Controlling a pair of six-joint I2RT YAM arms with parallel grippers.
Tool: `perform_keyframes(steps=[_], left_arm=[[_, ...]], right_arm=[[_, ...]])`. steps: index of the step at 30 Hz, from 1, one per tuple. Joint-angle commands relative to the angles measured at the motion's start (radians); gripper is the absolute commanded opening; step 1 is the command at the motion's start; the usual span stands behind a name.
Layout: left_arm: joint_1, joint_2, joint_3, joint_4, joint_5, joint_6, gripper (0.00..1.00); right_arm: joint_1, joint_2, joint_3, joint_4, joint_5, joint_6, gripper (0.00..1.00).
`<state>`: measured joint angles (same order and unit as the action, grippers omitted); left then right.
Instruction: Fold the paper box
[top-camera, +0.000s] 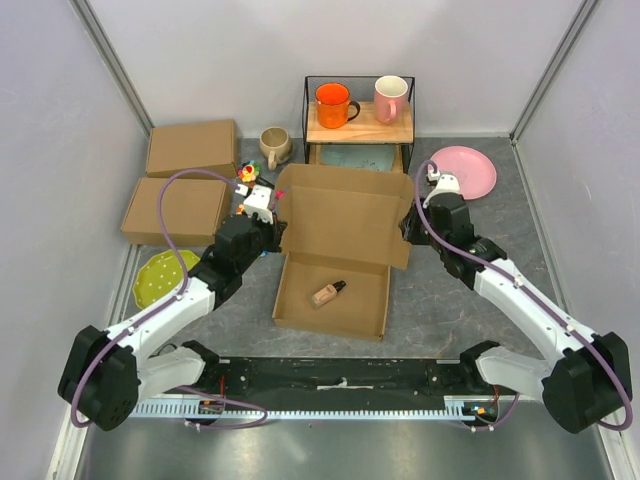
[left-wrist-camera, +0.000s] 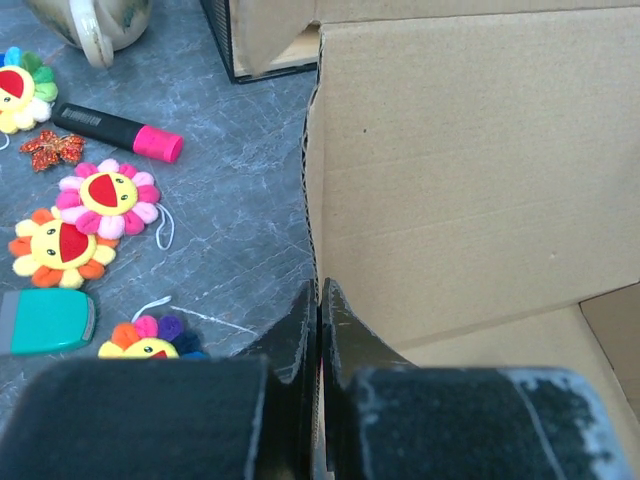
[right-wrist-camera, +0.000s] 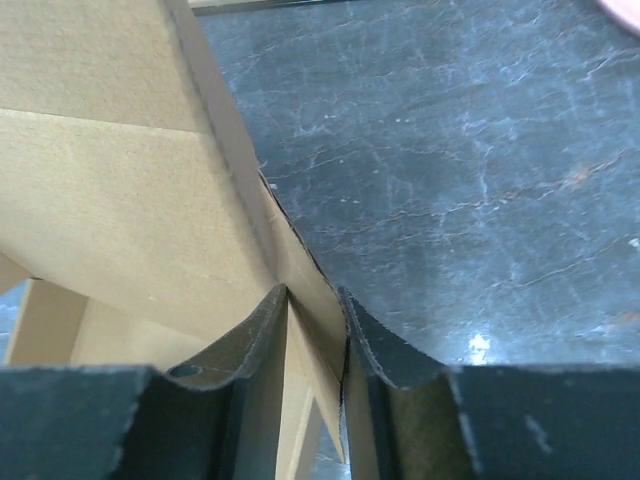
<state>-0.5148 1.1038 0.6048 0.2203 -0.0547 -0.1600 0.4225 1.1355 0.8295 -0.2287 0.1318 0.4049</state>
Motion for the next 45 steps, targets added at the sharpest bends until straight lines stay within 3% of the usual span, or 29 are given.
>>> perform_keyframes(steps=[1,8,13,21,27,31,38,42,45], left_arm=[[-0.054,-0.038,-0.049,0.100,-0.117,-0.068,0.02],[-0.137,-0.102,-0.166,0.287,-0.232,-0.154,0.02],[-0.160,-0.104,-0.244,0.461,-0.258,-0.194,0.03],[-0.162,-0.024,-0.269,0.711,-0.278,-0.170,0.08],[-0.162,-0.047,-0.208,0.624,-0.274,-0.130,0.26],[-0.162,-0.064,-0.160,0.483,-0.255,-0.055,0.38],[-0.119,-0.079,-0.099,0.314,-0.197,0.011,0.53],[-0.059,-0.029,-0.008,0.189,-0.093,-0.001,0.51],[-0.036,-0.010,0.003,0.194,-0.047,-0.001,0.46]], right_arm=[[-0.001,-0.051,-0.056,-0.008,-0.023,0.069,0.26],[0.067,-0.098,-0.139,0.095,-0.026,0.121,0.10],[0.136,-0.125,-0.170,0.193,0.090,0.075,0.07],[0.150,-0.177,-0.208,0.315,0.213,-0.037,0.05],[0.150,-0.212,-0.194,0.304,0.252,-0.141,0.04],[0.153,-0.224,-0.204,0.313,0.235,-0.175,0.03],[0.159,-0.229,-0.211,0.338,0.227,-0.212,0.02],[0.159,-0.221,-0.196,0.321,0.223,-0.218,0.02],[0.159,-0.226,-0.193,0.313,0.223,-0.222,0.01]])
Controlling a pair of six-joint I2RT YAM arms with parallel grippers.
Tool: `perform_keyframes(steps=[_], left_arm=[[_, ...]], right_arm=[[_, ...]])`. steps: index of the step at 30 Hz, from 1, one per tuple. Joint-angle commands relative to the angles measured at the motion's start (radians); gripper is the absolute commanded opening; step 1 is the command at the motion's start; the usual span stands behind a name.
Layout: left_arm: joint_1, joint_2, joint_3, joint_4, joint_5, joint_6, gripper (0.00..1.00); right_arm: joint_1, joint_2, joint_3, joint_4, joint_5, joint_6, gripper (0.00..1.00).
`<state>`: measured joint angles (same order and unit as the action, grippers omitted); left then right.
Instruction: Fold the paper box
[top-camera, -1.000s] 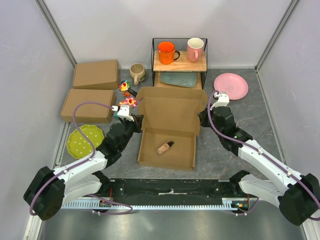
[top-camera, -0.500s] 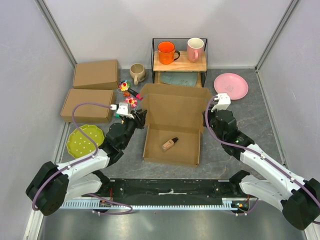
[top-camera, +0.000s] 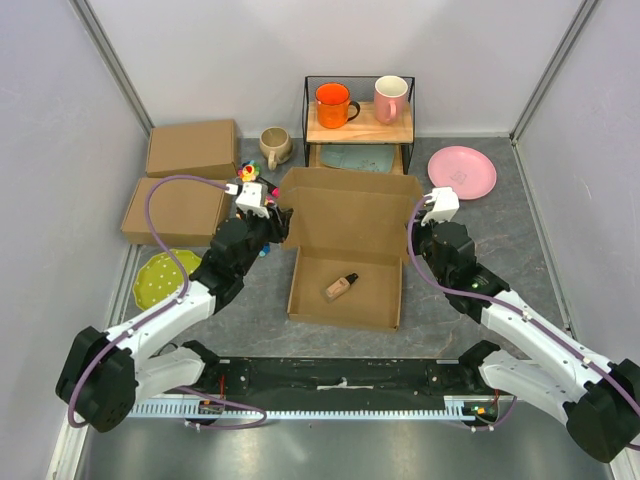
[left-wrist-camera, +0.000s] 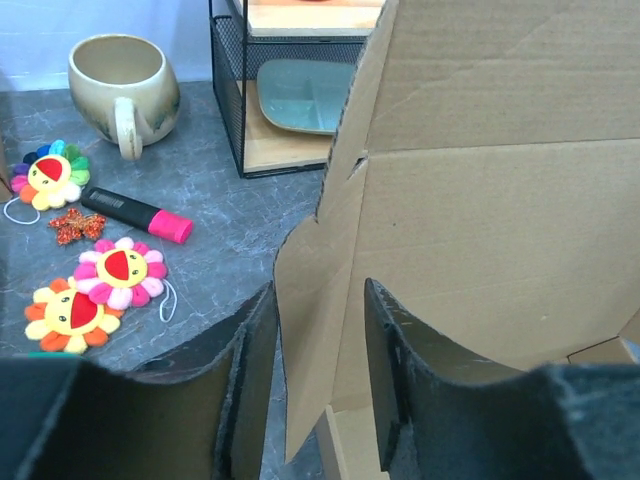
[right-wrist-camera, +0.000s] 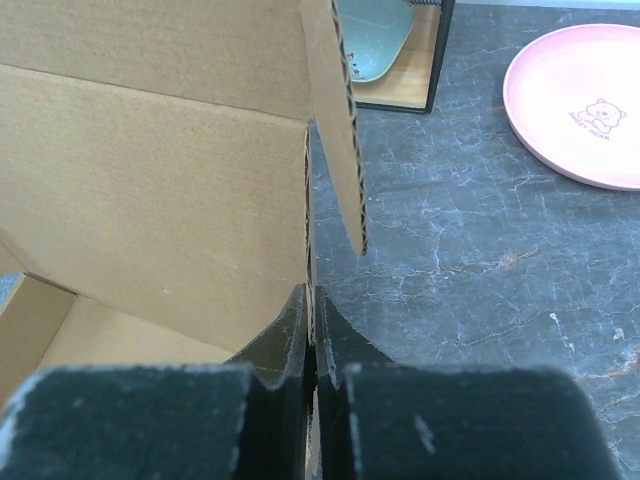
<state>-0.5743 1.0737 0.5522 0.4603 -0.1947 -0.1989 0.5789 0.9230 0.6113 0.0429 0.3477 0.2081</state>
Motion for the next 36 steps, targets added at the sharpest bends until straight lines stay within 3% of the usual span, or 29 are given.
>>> perform_keyframes(steps=[1,10,15,23,26,30,36], left_arm=[[0.031,0.023,0.055,-0.038,0.100,0.035,0.43],[0.039,0.051,0.088,-0.029,0.277,-0.002,0.09],[0.031,0.011,-0.020,0.156,0.324,-0.094,0.04],[-0.024,-0.023,-0.129,0.331,0.198,-0.112,0.02],[-0.029,-0.024,-0.109,0.296,0.158,-0.103,0.02],[-0.029,-0.037,-0.052,0.146,0.167,-0.056,0.02],[-0.029,-0.057,-0.061,0.127,0.149,-0.043,0.02]], right_arm=[[0.006,-0.015,0.027,0.040,0.010,-0.027,0.01],[0.012,-0.012,0.042,0.022,0.016,-0.021,0.01],[0.016,-0.007,0.051,0.018,0.020,0.014,0.03],[0.022,-0.009,0.059,-0.003,0.028,0.074,0.08],[0.022,0.042,0.140,-0.128,0.046,0.093,0.14],[0.022,0.109,0.281,-0.303,0.025,0.042,0.10],[0.024,0.149,0.343,-0.431,-0.032,0.024,0.04]])
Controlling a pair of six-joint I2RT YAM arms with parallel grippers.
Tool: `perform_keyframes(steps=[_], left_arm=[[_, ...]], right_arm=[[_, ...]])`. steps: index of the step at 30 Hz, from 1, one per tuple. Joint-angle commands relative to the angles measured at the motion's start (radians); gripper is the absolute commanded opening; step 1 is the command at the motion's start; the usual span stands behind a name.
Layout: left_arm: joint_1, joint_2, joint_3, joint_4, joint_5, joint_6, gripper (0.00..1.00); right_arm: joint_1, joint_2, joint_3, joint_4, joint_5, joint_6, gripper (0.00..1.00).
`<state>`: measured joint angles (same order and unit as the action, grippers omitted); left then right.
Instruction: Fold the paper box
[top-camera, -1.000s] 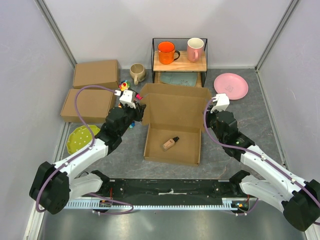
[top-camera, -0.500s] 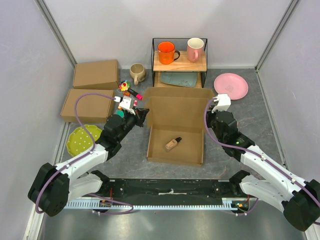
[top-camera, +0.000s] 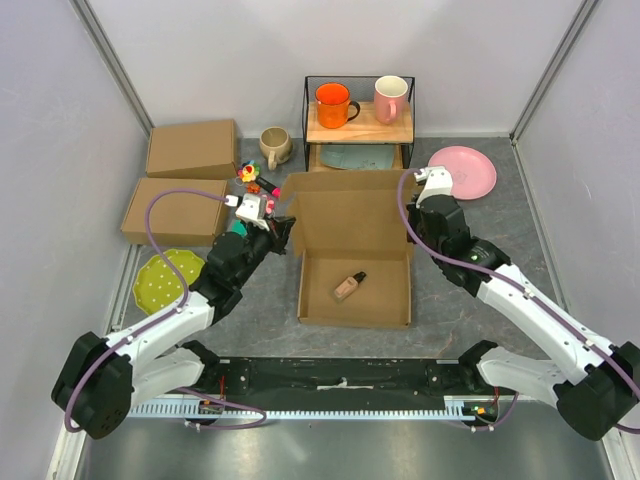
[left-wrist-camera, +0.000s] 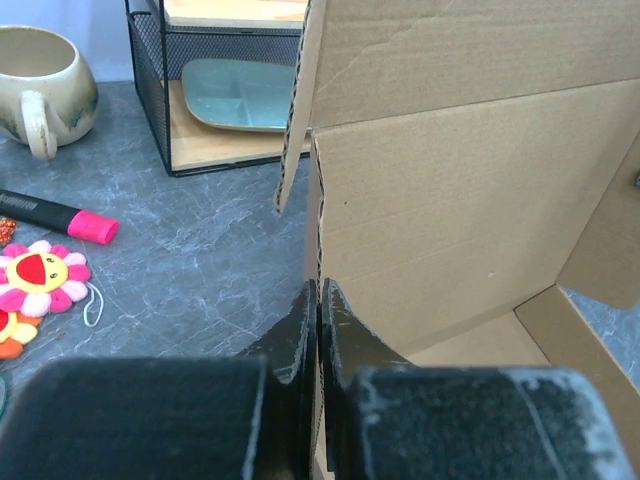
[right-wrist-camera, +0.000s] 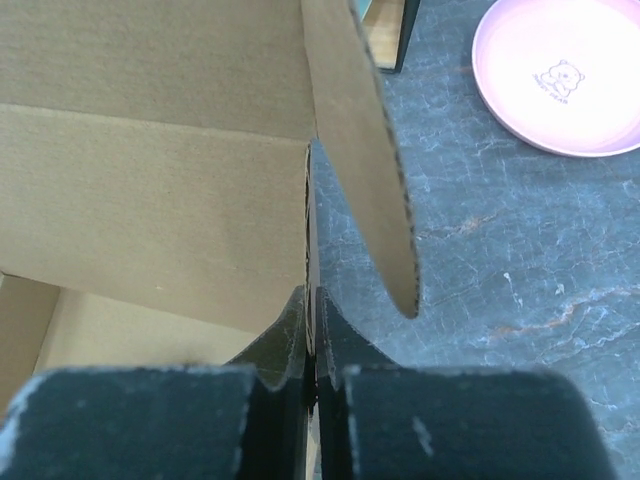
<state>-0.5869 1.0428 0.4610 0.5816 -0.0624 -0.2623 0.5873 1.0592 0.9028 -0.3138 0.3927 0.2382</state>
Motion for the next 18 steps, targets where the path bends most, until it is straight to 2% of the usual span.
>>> perform_keyframes(steps=[1,3,7,10,14,18], left_arm=[[-0.016,-0.024,0.028,0.012,0.015,0.015,0.02],[-0.016,-0.021,0.027,0.017,0.015,0.002,0.04],[-0.016,-0.003,0.091,-0.070,0.019,-0.003,0.31],[-0.014,0.008,0.152,-0.233,0.016,0.031,0.41],[-0.001,0.039,0.292,-0.435,0.025,0.089,0.52],[0.039,0.072,0.389,-0.644,0.084,0.097,0.59]], right_arm=[[0.014,0.018,0.041,-0.079,-0.077,-0.011,0.03],[0.013,0.013,0.018,-0.064,-0.072,-0.008,0.00],[0.014,-0.071,-0.134,0.108,-0.049,-0.008,0.00],[0.014,-0.116,-0.200,0.174,-0.034,-0.025,0.00],[0.014,-0.117,-0.191,0.177,-0.035,-0.054,0.00],[0.013,-0.123,-0.197,0.183,-0.032,-0.062,0.00]])
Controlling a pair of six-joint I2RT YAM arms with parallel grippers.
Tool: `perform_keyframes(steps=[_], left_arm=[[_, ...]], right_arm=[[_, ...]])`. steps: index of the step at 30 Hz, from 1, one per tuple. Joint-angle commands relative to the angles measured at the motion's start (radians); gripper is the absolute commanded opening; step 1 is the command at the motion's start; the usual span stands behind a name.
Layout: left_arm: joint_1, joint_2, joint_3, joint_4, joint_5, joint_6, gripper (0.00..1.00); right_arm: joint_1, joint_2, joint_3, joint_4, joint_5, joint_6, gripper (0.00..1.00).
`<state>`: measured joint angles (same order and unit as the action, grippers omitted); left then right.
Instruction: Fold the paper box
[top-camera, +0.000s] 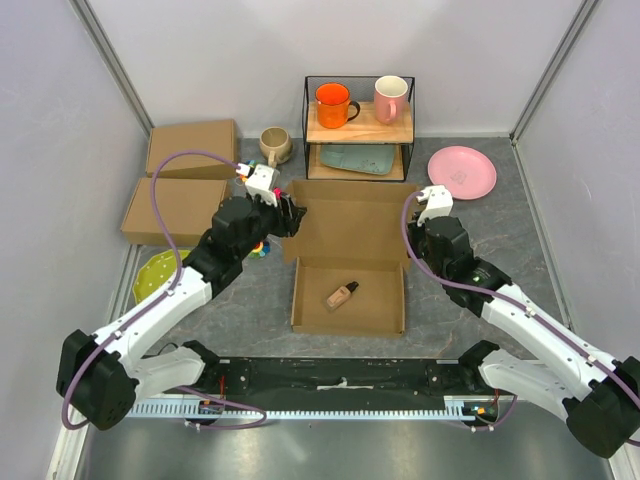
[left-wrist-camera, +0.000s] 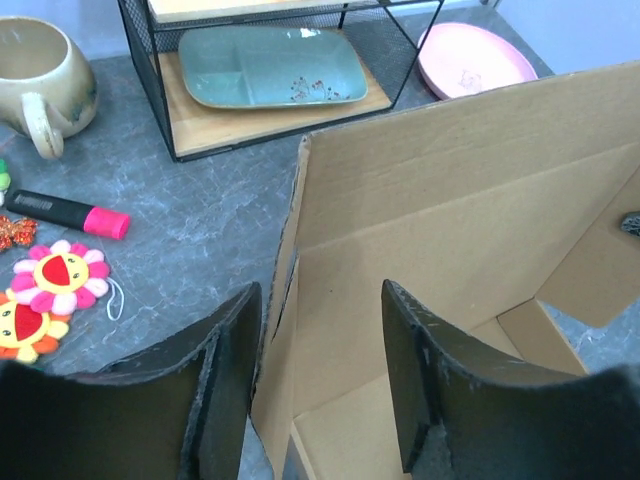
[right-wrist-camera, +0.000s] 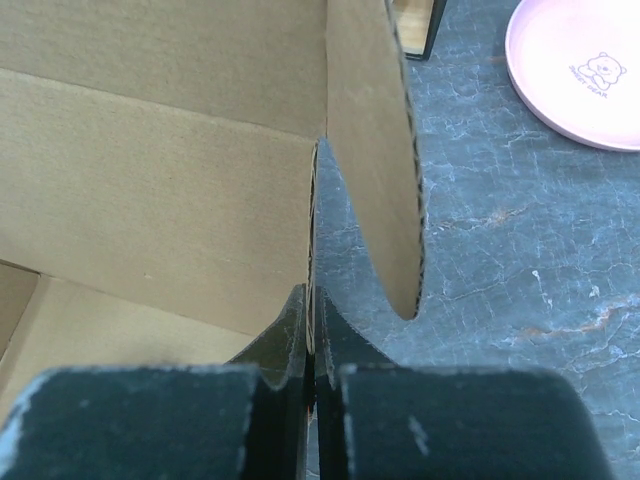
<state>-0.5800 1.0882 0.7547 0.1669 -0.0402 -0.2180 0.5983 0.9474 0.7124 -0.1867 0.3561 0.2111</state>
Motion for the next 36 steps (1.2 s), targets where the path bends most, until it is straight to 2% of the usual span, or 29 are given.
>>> perform_keyframes(steps=[1,7,12,14,15,18,23,24,26,27,28,31,34,36], left_arm=[[0.038,0.032,0.118,-0.257,0.091,0.049,0.60],[0.068,0.075,0.153,-0.400,0.190,0.026,0.60],[0.068,0.087,0.152,-0.425,0.224,0.026,0.55],[0.069,0.091,0.155,-0.418,0.235,0.029,0.45],[0.068,0.093,0.158,-0.418,0.240,0.032,0.37],[0.069,0.099,0.172,-0.412,0.256,0.031,0.24],[0.068,0.122,0.209,-0.411,0.292,0.017,0.09],[0.068,0.124,0.216,-0.409,0.298,0.016,0.03],[0.068,0.124,0.213,-0.399,0.296,0.003,0.02],[0.066,0.118,0.192,-0.371,0.283,0.000,0.02],[0.063,0.110,0.175,-0.351,0.269,-0.006,0.02],[0.054,0.070,0.097,-0.264,0.218,-0.007,0.02],[0.054,0.058,0.066,-0.245,0.181,0.009,0.02],[0.054,0.053,0.058,-0.241,0.169,0.017,0.02]], right_arm=[[0.003,-0.016,-0.008,0.058,0.003,-0.033,0.00],[0.003,-0.036,-0.019,0.078,0.004,-0.036,0.00],[0.003,-0.032,-0.021,0.089,-0.002,-0.038,0.00],[0.003,-0.030,-0.022,0.092,-0.003,-0.038,0.00],[0.003,-0.032,-0.022,0.092,-0.003,-0.038,0.00],[0.003,-0.030,-0.022,0.092,-0.008,-0.038,0.00],[0.006,-0.029,-0.014,0.084,-0.009,-0.038,0.00],[0.005,-0.030,-0.013,0.082,-0.009,-0.036,0.00],[0.005,-0.029,0.002,0.069,-0.002,-0.026,0.01],[0.005,-0.021,0.013,0.043,0.001,-0.003,0.04],[0.005,-0.013,0.024,0.024,0.004,0.007,0.16],[0.005,0.048,0.119,-0.104,0.000,0.039,0.39],[0.005,0.114,0.220,-0.239,-0.031,0.034,0.48],[0.005,0.132,0.255,-0.290,-0.061,0.030,0.49]])
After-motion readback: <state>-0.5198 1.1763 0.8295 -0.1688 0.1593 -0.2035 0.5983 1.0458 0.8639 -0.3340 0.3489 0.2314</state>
